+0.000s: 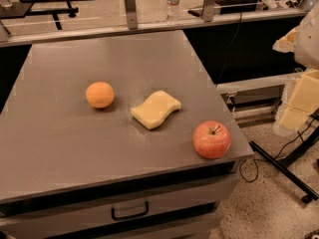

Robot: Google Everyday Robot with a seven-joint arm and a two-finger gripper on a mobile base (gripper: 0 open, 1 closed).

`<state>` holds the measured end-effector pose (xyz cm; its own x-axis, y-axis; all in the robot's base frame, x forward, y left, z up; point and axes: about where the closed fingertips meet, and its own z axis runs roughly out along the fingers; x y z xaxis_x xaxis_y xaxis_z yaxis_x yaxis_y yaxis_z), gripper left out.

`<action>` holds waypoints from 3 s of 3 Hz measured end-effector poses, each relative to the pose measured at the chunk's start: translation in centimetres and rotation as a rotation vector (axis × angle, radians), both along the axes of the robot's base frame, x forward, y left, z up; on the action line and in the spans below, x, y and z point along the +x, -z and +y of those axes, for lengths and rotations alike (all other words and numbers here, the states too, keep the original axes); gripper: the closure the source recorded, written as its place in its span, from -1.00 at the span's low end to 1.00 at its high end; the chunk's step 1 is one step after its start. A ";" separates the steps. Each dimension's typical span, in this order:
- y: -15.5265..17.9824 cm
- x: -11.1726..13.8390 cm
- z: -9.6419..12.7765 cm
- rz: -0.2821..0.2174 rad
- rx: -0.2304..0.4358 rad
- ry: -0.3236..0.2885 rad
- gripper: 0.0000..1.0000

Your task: Pick sponge

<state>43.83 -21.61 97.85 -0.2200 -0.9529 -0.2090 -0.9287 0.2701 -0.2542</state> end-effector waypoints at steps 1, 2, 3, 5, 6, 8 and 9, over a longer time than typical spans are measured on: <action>-0.1 0.0 0.2 -0.002 0.001 -0.007 -1.00; 0.9 2.1 3.3 -0.014 0.071 -0.080 -1.00; 3.1 5.2 9.0 0.001 0.165 -0.194 -1.00; 9.4 9.7 19.2 0.112 0.251 -0.328 -1.00; 11.3 10.7 21.4 0.143 0.253 -0.346 -1.00; 14.4 11.2 22.5 0.177 0.256 -0.326 -0.72; 15.2 11.4 22.2 0.178 0.261 -0.307 -0.26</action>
Offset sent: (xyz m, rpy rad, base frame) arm 0.0563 0.0874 -0.0290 0.2041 -0.0197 0.2163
